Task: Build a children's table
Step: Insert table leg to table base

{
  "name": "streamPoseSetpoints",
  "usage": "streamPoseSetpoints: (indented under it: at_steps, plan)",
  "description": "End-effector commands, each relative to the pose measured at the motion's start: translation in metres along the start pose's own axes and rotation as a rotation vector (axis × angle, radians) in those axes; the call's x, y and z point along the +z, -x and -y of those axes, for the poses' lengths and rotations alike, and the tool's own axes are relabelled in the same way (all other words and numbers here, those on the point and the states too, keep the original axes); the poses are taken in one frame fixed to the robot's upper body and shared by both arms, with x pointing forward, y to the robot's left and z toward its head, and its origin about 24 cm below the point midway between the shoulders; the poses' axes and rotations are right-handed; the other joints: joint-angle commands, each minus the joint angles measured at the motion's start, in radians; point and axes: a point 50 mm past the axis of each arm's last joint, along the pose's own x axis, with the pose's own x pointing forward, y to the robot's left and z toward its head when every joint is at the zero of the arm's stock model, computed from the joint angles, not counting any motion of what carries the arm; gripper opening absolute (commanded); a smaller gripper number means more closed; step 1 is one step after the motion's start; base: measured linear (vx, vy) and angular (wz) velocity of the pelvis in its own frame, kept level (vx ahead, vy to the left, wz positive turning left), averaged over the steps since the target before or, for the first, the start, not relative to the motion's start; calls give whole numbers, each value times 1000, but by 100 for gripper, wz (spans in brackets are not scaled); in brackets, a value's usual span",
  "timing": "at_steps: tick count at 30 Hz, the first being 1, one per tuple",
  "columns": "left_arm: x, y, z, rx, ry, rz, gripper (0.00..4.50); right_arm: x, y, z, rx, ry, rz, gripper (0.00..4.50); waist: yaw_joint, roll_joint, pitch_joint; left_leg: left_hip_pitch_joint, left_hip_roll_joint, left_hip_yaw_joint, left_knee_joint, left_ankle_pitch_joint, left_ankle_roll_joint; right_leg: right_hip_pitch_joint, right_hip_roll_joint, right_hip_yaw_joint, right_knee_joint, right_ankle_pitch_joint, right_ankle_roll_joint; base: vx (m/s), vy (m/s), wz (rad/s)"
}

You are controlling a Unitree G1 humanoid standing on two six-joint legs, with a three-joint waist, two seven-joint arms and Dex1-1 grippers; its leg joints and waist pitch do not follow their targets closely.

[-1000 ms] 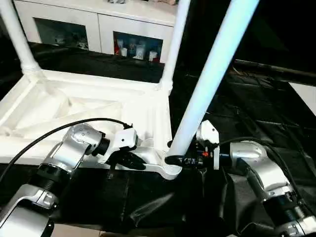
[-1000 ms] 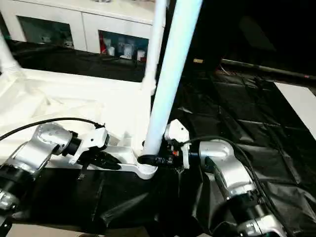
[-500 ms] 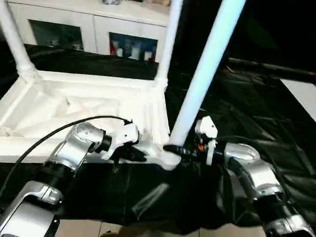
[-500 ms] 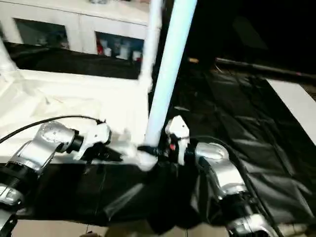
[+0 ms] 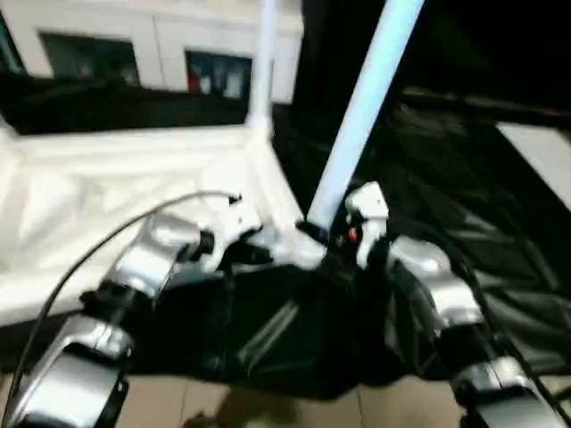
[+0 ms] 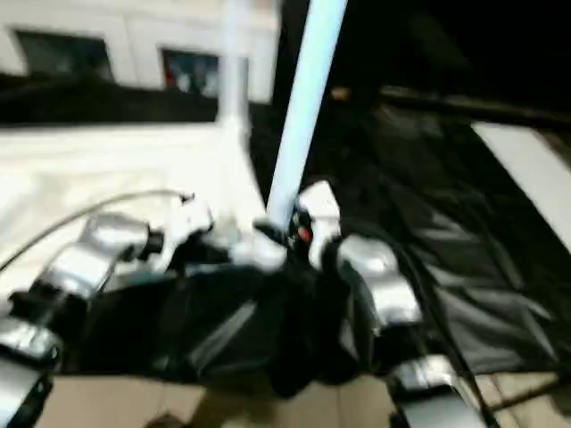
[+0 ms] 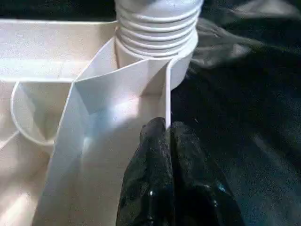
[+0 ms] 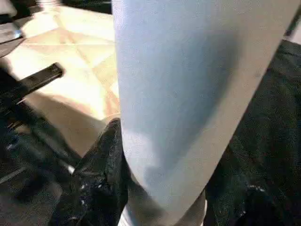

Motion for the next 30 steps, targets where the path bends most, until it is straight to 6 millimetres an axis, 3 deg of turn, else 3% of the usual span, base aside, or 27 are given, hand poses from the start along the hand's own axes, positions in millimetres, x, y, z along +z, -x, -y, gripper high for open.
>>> streamPoseSetpoints:
  at_steps: [1,2,3,4,6,7,8,9,10,12,13,15,20,24,28,30]
  plan:
    - [16,-2,-1,71,33,54,0,-64,20,13,-195,-120,-293,187,-6,20,-24,15,55,-16,-88,-476,-39,1,-104,69,-130,-510,-153,0,0,0]
    - [17,-3,0,80,39,54,0,-64,18,13,-206,-125,-296,187,-5,17,-24,14,55,-18,-90,-472,-39,3,-109,68,-144,-597,-114,0,0,0]
    - [19,-5,2,95,54,48,0,-64,14,13,-228,-144,-302,187,-5,18,-25,15,57,-17,-92,-465,-39,4,-110,68,-147,-606,-104,0,0,0]
    - [20,-7,3,105,64,43,0,-64,12,13,-242,-156,-306,187,-7,19,-28,8,59,-19,-102,-436,-42,13,-104,63,-147,-574,-94,0,0,0]
    - [23,-11,7,114,86,45,0,-64,8,12,-265,-174,-316,187,-11,21,-34,3,64,-17,-111,-385,-46,19,-94,59,-135,-434,-108,0,0,0]
    - [28,-16,13,122,114,54,0,-64,4,12,-291,-181,-325,187,-15,17,-34,2,67,-13,-113,-365,-50,19,-90,60,-123,-345,-129,0,0,0]
    - [32,-21,18,126,130,62,0,-63,1,12,-308,-182,-333,187,-18,17,-33,10,65,-6,-110,-370,-47,13,-88,63,-125,-312,-140,0,0,0]
    - [35,-24,22,126,142,70,0,-63,-1,12,-323,-180,-339,187,-21,11,-31,11,64,-4,-108,-373,-42,10,-89,65,-126,-309,-145,0,0,0]
    - [39,-27,26,128,149,76,0,-62,-2,12,-335,-179,-343,187,-22,14,-30,13,64,-1,-106,-382,-37,10,-92,67,-128,-333,-146,0,0,0]
    - [45,-32,33,138,157,90,0,-60,-6,11,-344,-177,-344,187,-26,9,-32,8,63,-2,-105,-383,-35,13,-92,66,-131,-357,-132,0,0,0]
    - [46,-34,35,142,163,95,0,-59,-7,11,-344,-173,-342,187,-24,5,-35,6,61,1,-103,-358,-27,14,-90,67,-132,-336,-125,0,0,0]
    - [48,-36,32,195,182,107,0,-56,-11,9,-339,-191,-329,187,-25,7,-37,11,63,5,-101,-335,-18,10,-86,70,-126,-281,-135,0,0,0]
    - [48,-34,26,259,195,97,0,-55,-15,7,-331,-188,-334,187,-20,2,-44,10,60,15,-94,-253,9,16,-82,70,-117,-163,-161,10,-4,0]
    - [44,-32,24,270,190,86,0,-54,-16,6,-307,-182,-327,187,-20,4,-44,9,61,15,-97,-245,8,19,-80,69,-117,-161,-158,0,0,0]
    - [42,-32,23,275,182,82,0,-51,-17,6,-281,-169,-315,187,-22,6,-43,11,63,13,-100,-301,-7,15,-82,69,-126,-251,-143,0,0,0]
    - [41,-31,22,275,177,81,0,-49,-18,6,-279,-165,-302,187,-22,6,-44,11,63,12,-100,-304,-10,14,-83,69,-126,-254,-143,0,0,0]
